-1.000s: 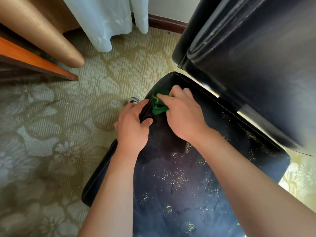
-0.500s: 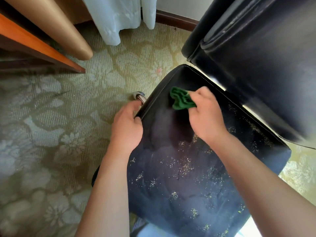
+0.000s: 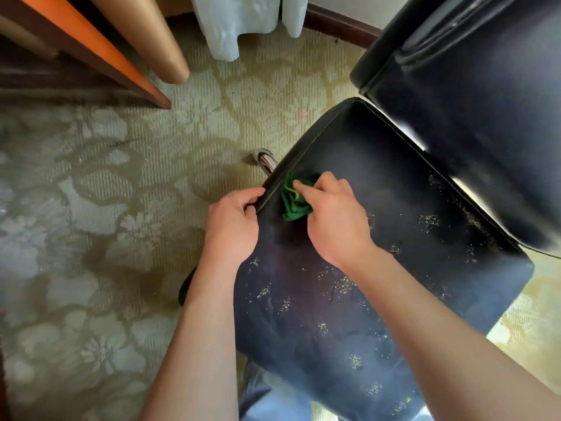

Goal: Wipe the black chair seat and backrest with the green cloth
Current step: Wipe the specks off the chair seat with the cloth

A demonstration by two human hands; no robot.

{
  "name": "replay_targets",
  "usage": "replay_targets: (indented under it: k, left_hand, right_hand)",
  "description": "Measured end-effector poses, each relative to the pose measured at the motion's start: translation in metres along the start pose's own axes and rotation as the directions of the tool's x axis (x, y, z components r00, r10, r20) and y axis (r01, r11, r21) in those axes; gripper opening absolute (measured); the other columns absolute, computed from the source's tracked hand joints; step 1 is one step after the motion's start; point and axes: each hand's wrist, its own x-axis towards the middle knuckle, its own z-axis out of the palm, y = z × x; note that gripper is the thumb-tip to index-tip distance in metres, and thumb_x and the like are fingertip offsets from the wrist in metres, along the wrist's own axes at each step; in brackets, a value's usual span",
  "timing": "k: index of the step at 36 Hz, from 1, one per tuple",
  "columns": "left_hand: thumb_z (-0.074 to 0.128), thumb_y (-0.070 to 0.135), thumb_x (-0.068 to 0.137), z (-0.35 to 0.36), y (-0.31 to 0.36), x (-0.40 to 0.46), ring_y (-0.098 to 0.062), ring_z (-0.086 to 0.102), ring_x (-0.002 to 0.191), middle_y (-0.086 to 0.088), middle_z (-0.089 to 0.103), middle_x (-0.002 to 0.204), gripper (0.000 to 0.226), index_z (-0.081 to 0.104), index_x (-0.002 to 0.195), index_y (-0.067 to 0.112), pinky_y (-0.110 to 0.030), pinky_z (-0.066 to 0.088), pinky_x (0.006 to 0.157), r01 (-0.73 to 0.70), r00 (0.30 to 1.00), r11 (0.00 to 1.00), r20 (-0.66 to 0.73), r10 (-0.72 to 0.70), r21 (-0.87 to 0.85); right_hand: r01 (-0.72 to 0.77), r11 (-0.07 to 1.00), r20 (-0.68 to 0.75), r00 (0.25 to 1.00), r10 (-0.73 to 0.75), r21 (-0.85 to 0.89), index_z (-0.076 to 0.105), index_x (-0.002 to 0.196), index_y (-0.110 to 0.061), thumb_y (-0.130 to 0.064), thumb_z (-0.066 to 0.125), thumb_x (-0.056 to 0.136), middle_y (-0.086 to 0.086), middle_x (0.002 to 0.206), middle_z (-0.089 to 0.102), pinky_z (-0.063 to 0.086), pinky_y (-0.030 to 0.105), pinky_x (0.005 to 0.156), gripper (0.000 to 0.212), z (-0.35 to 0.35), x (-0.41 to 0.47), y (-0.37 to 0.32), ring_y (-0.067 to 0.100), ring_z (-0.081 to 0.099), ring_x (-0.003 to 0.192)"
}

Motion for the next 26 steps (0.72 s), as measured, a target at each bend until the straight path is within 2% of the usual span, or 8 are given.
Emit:
replay_targets:
  k: [4, 6, 8, 11, 14, 17, 20, 26]
  left_hand:
    - [0.041, -0.002, 0.099, 0.002, -0.002, -0.012, -0.008, 0.059, 0.112, 0.008, 0.067, 0.123, 0.046, 0.065, 0.128, 0.024, -0.020, 0.042, 0.098, 0.030, 1.000, 0.999, 0.002, -0.030, -0.032]
    - [0.040, 0.000, 0.100, 0.003, -0.003, -0.015, -0.009, 0.058, 0.115, 0.014, 0.065, 0.123, 0.046, 0.061, 0.128, 0.029, -0.028, 0.046, 0.100, 0.041, 0.999, 0.999, 0.025, -0.040, -0.026]
    - [0.039, 0.002, 0.100, 0.002, -0.008, -0.018, -0.013, 0.056, 0.122, 0.016, 0.062, 0.130, 0.046, 0.057, 0.129, 0.033, -0.037, 0.046, 0.105, 0.055, 0.997, 0.998, 0.049, -0.054, -0.022]
    - [0.040, 0.006, 0.100, -0.001, -0.013, -0.031, -0.015, 0.052, 0.129, 0.011, 0.055, 0.141, 0.049, 0.048, 0.131, 0.044, -0.041, 0.042, 0.111, 0.092, 0.992, 0.995, 0.089, -0.089, -0.026]
    - [0.042, 0.015, 0.100, -0.002, -0.012, -0.053, -0.021, 0.051, 0.127, 0.007, 0.053, 0.141, 0.048, 0.043, 0.130, 0.052, -0.049, 0.041, 0.110, 0.139, 0.990, 0.990, -0.008, -0.139, -0.006]
    - [0.046, 0.010, 0.100, 0.001, -0.017, -0.083, -0.025, 0.040, 0.136, 0.004, 0.049, 0.146, 0.049, 0.047, 0.141, 0.036, -0.051, 0.033, 0.114, 0.227, 0.959, 0.973, -0.182, -0.216, 0.043]
    - [0.049, 0.006, 0.098, 0.008, -0.035, -0.111, -0.027, 0.036, 0.138, 0.001, 0.045, 0.151, 0.049, 0.050, 0.141, 0.030, -0.047, 0.031, 0.114, 0.318, 0.888, 0.948, -0.342, -0.308, -0.028]
    - [0.053, 0.015, 0.099, 0.030, -0.071, -0.144, -0.036, 0.040, 0.135, -0.013, 0.041, 0.149, 0.054, 0.040, 0.150, 0.022, -0.043, 0.031, 0.112, 0.456, 0.775, 0.868, -0.393, -0.496, -0.197]
  right_hand:
    - [0.170, 0.985, 0.101, 0.980, -0.169, -0.009, 0.051, 0.138, -0.028, -0.011, 0.048, 0.086, 0.004, 0.109, 0.046, 0.040, 0.034, 0.059, 0.055, 0.019, -0.029, -0.016, 0.028, 0.041, 0.102]
    - [0.240, 0.970, 0.156, 0.960, -0.233, -0.027, 0.053, 0.136, -0.028, -0.012, 0.048, 0.086, 0.003, 0.107, 0.045, 0.036, 0.033, 0.057, 0.053, 0.025, -0.038, -0.018, 0.027, 0.041, 0.099]
    - [0.289, 0.957, 0.211, 0.937, -0.280, -0.015, 0.050, 0.138, -0.032, -0.013, 0.046, 0.088, 0.001, 0.107, 0.044, 0.042, 0.035, 0.061, 0.054, 0.026, -0.039, -0.015, 0.025, 0.039, 0.100]
    - [0.281, 0.955, 0.243, 0.924, -0.295, 0.092, 0.048, 0.138, -0.039, -0.010, 0.044, 0.088, -0.001, 0.106, 0.045, 0.050, 0.040, 0.073, 0.059, 0.017, -0.038, -0.009, 0.023, 0.041, 0.102]
    - [0.255, 0.947, 0.138, 0.949, -0.284, 0.195, 0.050, 0.137, -0.039, -0.003, 0.044, 0.084, -0.002, 0.100, 0.043, 0.051, 0.041, 0.076, 0.065, 0.007, -0.043, -0.003, 0.023, 0.043, 0.104]
    - [0.235, 0.951, 0.033, 0.968, -0.247, 0.203, 0.054, 0.134, -0.037, 0.002, 0.043, 0.081, -0.004, 0.096, 0.041, 0.050, 0.044, 0.079, 0.067, -0.003, -0.046, 0.007, 0.024, 0.045, 0.102]
    - [0.218, 0.956, -0.016, 0.976, -0.219, 0.198, 0.058, 0.132, -0.034, 0.003, 0.042, 0.081, -0.003, 0.096, 0.043, 0.050, 0.044, 0.079, 0.064, -0.008, -0.045, 0.014, 0.023, 0.047, 0.099]
    - [0.230, 0.958, -0.034, 0.973, -0.228, 0.172, 0.062, 0.124, -0.029, 0.002, 0.039, 0.079, -0.002, 0.093, 0.040, 0.045, 0.037, 0.071, 0.059, 0.002, -0.041, 0.011, 0.027, 0.049, 0.097]
